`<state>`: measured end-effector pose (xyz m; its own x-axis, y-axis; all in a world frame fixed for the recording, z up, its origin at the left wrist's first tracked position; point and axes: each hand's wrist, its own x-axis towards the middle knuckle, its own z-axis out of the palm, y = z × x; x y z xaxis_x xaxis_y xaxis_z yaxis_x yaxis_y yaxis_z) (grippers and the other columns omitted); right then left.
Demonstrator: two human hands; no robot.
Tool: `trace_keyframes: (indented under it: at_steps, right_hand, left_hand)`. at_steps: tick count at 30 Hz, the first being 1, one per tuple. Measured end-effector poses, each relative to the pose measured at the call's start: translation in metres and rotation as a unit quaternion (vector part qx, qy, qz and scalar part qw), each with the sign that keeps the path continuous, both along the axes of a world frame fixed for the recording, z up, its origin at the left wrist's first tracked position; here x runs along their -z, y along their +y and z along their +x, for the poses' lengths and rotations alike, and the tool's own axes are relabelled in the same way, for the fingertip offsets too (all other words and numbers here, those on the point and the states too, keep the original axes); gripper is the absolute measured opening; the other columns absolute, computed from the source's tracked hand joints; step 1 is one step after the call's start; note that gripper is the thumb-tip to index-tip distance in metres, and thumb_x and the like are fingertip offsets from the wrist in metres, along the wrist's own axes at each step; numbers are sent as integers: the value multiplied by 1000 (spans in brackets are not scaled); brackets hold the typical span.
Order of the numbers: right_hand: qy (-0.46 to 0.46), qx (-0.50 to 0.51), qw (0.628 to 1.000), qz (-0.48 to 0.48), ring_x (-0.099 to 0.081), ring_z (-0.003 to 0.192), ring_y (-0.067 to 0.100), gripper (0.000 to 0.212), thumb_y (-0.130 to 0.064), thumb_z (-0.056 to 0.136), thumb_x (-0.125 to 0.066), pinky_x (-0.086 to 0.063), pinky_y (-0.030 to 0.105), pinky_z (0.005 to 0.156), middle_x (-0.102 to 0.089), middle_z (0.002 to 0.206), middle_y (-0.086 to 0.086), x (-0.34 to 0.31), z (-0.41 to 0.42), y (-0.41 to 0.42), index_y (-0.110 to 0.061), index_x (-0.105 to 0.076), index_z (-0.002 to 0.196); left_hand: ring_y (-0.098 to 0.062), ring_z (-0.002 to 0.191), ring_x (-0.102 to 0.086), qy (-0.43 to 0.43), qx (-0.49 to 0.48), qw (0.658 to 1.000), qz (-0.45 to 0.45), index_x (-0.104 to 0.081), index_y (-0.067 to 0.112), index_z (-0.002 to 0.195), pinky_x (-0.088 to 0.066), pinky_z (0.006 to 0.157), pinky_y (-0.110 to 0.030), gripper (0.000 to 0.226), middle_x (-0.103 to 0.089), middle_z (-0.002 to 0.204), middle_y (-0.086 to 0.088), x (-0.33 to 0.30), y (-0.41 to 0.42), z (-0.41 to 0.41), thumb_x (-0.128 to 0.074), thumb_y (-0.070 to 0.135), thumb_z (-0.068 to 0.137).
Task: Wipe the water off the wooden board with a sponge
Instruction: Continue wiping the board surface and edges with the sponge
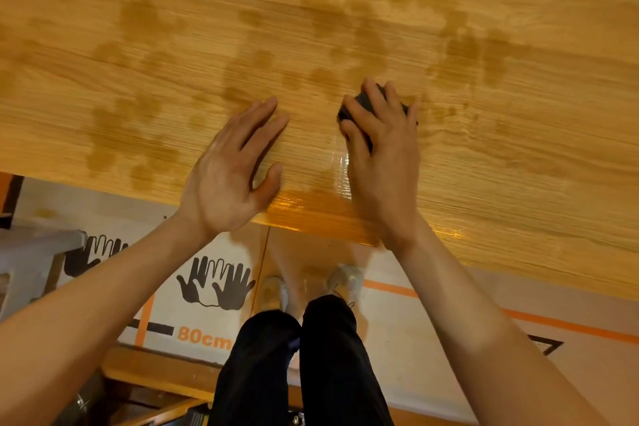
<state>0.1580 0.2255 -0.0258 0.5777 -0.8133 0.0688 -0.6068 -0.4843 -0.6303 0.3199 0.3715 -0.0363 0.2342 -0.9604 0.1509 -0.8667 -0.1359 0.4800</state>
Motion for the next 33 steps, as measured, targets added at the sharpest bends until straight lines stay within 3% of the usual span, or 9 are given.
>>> trace_keyframes:
  at_steps: [3, 6, 12, 15, 19, 22, 26, 28, 33]
  right_hand:
    - [-10, -61, 998, 10, -30, 144, 30, 29, -18, 96, -57, -6, 39, 121, -48, 146, 7, 0, -36, 53, -13, -66, 123]
    - [-28, -118, 992, 42, -27, 146, 28, 38, -31, 102, -42, -11, 52, 121, -44, 149, 5, 1, -60, 87, -13, -62, 128]
    - [11, -48, 999, -12, -33, 142, 32, 32, -23, 98, -51, -11, 47, 118, -49, 145, 12, 4, 25, 20, -11, -65, 125]
    - [8, -11, 1000, -14, -36, 140, 33, 29, -17, 95, -59, -14, 48, 117, -51, 143, 12, 7, 25, 40, -10, -66, 122]
    - [12, -105, 994, -23, -29, 145, 27, 34, -20, 96, -57, -15, 44, 122, -46, 148, 8, 3, -21, 82, -11, -61, 129]
    - [-8, -26, 1000, 1, -25, 147, 26, 35, -13, 97, -56, -16, 46, 122, -43, 149, 8, -4, -54, 45, -10, -58, 132]
    - [-38, 201, 978, 30, -30, 145, 21, 32, -13, 97, -59, -22, 48, 120, -47, 146, 9, -14, -93, 5, -8, -61, 128]
    - [-44, 265, 963, 31, -29, 145, 20, 31, -14, 98, -58, -20, 45, 121, -47, 146, 8, -14, -79, 8, -7, -61, 128]
    - [-31, 116, 993, -16, -25, 143, 25, 30, -11, 96, -57, -17, 45, 121, -49, 143, 16, -1, 10, 34, -4, -64, 124]
  left_hand:
    - [-32, 151, -33, 1, -5, 1000, 4, -47, 2, 149, -34, 118, -54, 58, -38, 160, -17, 0, 0, -1, -50, 34, 101]
    - [-29, 152, -30, -2, -8, 1000, 10, -46, 3, 150, -32, 121, -49, 58, -37, 161, -15, -2, -1, -1, -48, 35, 101]
    - [-26, 153, -28, -6, -7, 1000, 29, -45, 6, 151, -30, 122, -44, 58, -34, 163, -12, -4, -1, -1, -45, 39, 103]
    - [-24, 154, -26, 3, -10, 999, 42, -44, 8, 152, -31, 122, -45, 58, -33, 164, -10, -5, 1, -2, -45, 39, 103]
    - [-25, 154, -26, 15, -11, 998, 56, -42, 8, 153, -35, 119, -49, 58, -32, 164, -10, -7, 0, -2, -48, 34, 101]
    - [-26, 154, -26, 35, 5, 998, 50, -41, 4, 152, -35, 119, -51, 59, -32, 163, -11, -9, -2, 2, -52, 30, 100]
    - [-19, 155, -24, 163, 0, 985, 55, -38, 4, 153, -27, 124, -30, 60, -30, 164, -6, -17, -2, 8, -51, 29, 100]
    - [-18, 154, -25, 170, 1, 984, 47, -40, 4, 152, -27, 123, -29, 57, -31, 163, -6, -20, -9, 16, -51, 27, 101]
    - [-23, 154, -25, 101, -12, 993, 63, -40, 6, 153, -29, 123, -41, 50, -29, 164, -7, -12, -55, 34, -46, 24, 106]
